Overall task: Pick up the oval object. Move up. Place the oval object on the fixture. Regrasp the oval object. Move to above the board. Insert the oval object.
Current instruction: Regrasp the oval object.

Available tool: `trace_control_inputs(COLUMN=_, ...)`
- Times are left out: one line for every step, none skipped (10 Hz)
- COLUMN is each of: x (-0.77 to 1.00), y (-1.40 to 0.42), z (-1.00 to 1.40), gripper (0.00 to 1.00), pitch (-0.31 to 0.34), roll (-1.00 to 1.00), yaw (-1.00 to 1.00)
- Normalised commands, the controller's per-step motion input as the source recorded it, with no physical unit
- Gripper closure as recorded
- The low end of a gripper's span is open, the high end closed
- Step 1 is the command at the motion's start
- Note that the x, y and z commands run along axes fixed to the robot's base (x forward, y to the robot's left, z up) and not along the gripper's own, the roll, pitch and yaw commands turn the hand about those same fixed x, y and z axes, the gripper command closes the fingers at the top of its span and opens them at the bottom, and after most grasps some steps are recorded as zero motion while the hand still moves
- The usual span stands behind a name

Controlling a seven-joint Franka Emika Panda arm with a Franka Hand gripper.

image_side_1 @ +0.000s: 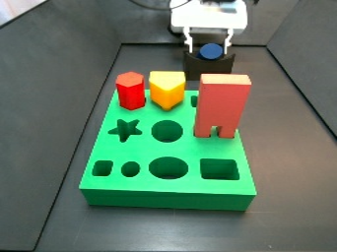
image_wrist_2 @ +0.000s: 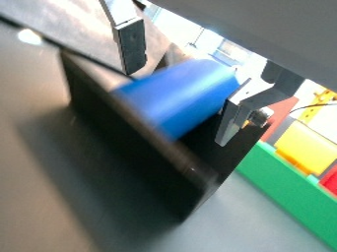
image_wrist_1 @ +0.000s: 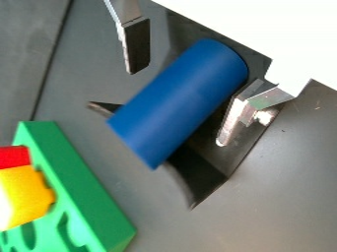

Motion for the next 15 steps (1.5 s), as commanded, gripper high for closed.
trace_control_inputs(x=-0.03, y=0.0, z=1.0, gripper=0.0, pitch=0.03, roll=0.08, yaw=-0.05)
trace_control_inputs(x=-0.03, y=0.0, z=1.0, gripper=0.0, pitch=0.028, roll=0.07, yaw=-0.04)
trace_control_inputs(x=-0.03, y=0.0, z=0.89, gripper=0.0, pitch=0.029, roll=0.07, yaw=-0.03)
trace_control_inputs(x=-0.03, y=0.0, z=0.71, gripper=0.0, pitch=0.034, roll=0.06, yaw=-0.03)
trace_control_inputs(x=-0.03, y=0.0, z=0.53, gripper=0.0, pitch=0.034, roll=0.05, yaw=-0.02)
trace_control_inputs(x=-0.03, y=0.01, z=0.28, gripper=0.0, pitch=0.036, roll=0.05, yaw=-0.02)
trace_control_inputs(x=-0.09, y=-1.0, z=0.96, gripper=0.0, pitch=0.051, roll=1.0, yaw=0.04)
trace_control_inputs(x=-0.08, y=-1.0, z=0.91, gripper=0.0, pitch=0.051, roll=1.0, yaw=0.04)
trace_control_inputs(x=-0.1, y=-1.0, z=0.89, gripper=0.0, pitch=0.041, roll=1.0, yaw=0.03)
trace_control_inputs(x=-0.13, y=-1.0, z=0.82, gripper=0.0, pitch=0.032, roll=1.0, yaw=0.03)
trace_control_inputs(x=-0.11, y=-0.84, z=0.62, gripper=0.0, pitch=0.028, roll=1.0, yaw=0.03)
trace_control_inputs(x=-0.07, y=-0.67, z=0.4, gripper=0.0, pitch=0.027, roll=1.0, yaw=0.03)
trace_control_inputs(x=-0.04, y=-0.42, z=0.1, gripper=0.0, pitch=0.026, roll=1.0, yaw=0.03)
trace_control_inputs(x=-0.02, y=-0.23, z=0.02, gripper=0.0, pitch=0.024, roll=1.0, yaw=0.03)
trace_control_inputs(x=-0.02, y=-0.05, z=0.04, gripper=0.0, pitch=0.025, roll=1.0, yaw=0.03)
